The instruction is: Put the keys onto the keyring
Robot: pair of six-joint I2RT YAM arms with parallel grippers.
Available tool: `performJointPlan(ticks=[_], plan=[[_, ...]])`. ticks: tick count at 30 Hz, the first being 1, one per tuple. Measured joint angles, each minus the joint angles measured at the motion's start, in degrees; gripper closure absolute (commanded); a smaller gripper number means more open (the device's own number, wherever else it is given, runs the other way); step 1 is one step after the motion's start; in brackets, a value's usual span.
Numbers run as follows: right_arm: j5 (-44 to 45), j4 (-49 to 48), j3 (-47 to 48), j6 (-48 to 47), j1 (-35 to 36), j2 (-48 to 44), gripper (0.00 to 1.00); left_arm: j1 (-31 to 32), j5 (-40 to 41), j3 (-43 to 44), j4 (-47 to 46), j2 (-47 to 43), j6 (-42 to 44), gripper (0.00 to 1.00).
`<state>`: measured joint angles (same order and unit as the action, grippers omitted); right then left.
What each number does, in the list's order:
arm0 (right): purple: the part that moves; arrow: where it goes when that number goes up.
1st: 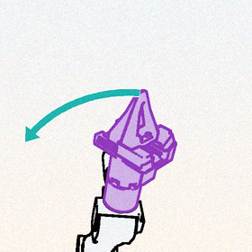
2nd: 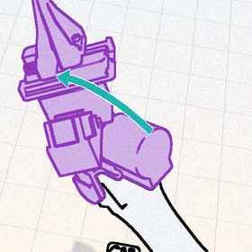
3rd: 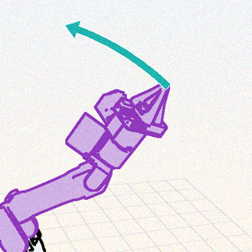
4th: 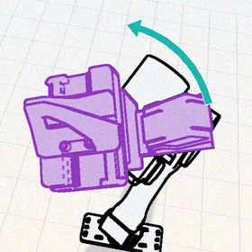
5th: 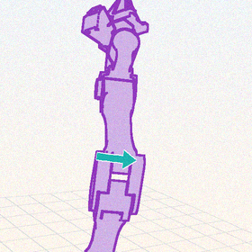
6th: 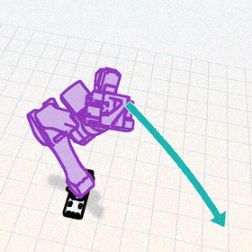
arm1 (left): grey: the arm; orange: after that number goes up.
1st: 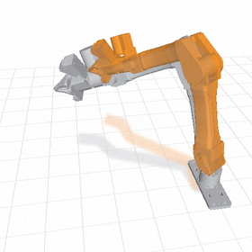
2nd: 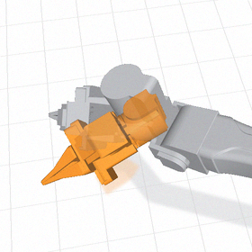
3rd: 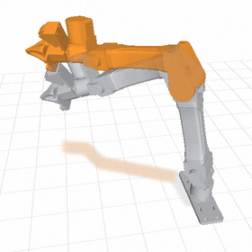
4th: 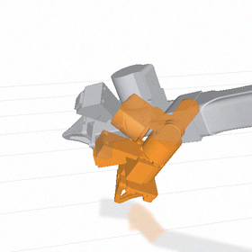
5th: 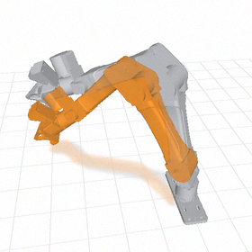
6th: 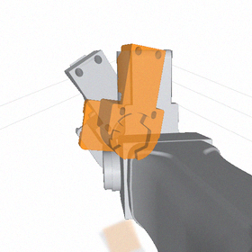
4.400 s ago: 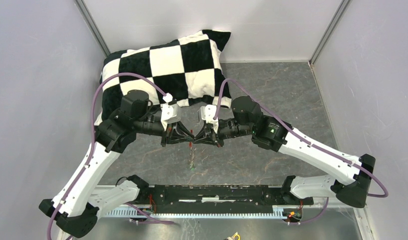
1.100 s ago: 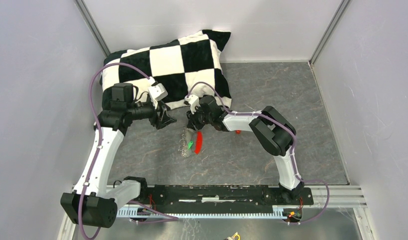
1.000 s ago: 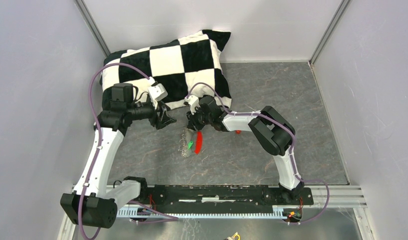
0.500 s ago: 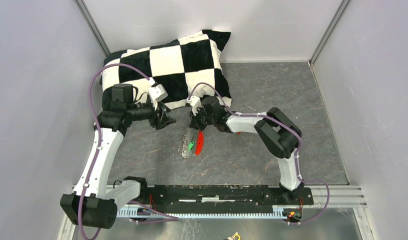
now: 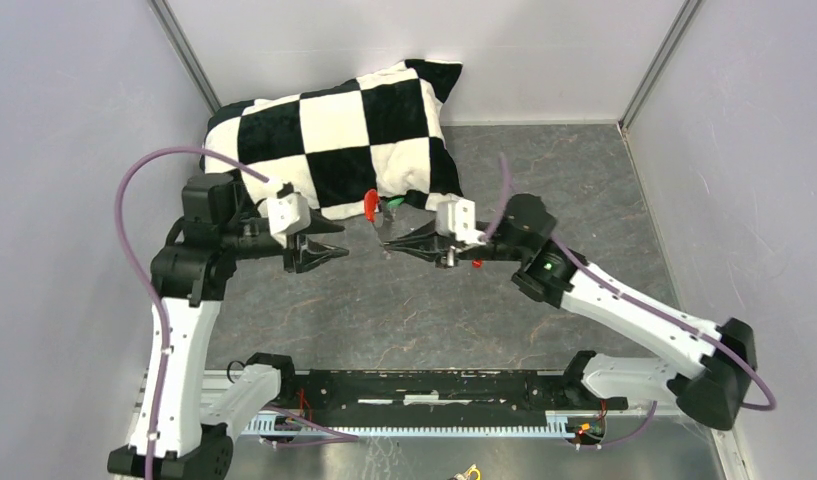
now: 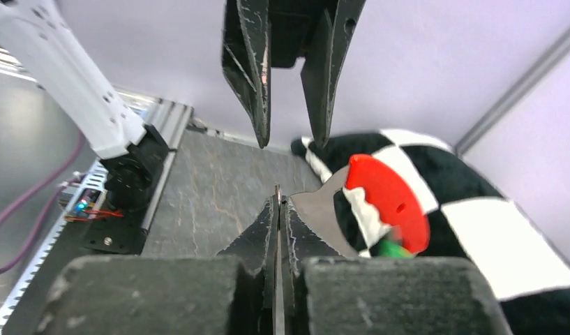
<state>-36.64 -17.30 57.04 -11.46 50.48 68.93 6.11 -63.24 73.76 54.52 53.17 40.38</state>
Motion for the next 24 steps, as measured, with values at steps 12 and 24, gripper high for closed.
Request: performJointPlan(ticks=[12,24], plan=[[-9.7,0.1,3.1,4.8,3.1,-4.8,0.99,0.8,-16.4,6.3,-1.9,-8.2,-5.5,0.53],[-5.8,2.2,7.4,3.2,12.8,-4.4,0.99,0.8,-18.6,2.5,-4.0,-9.4,-9.3,0.52]])
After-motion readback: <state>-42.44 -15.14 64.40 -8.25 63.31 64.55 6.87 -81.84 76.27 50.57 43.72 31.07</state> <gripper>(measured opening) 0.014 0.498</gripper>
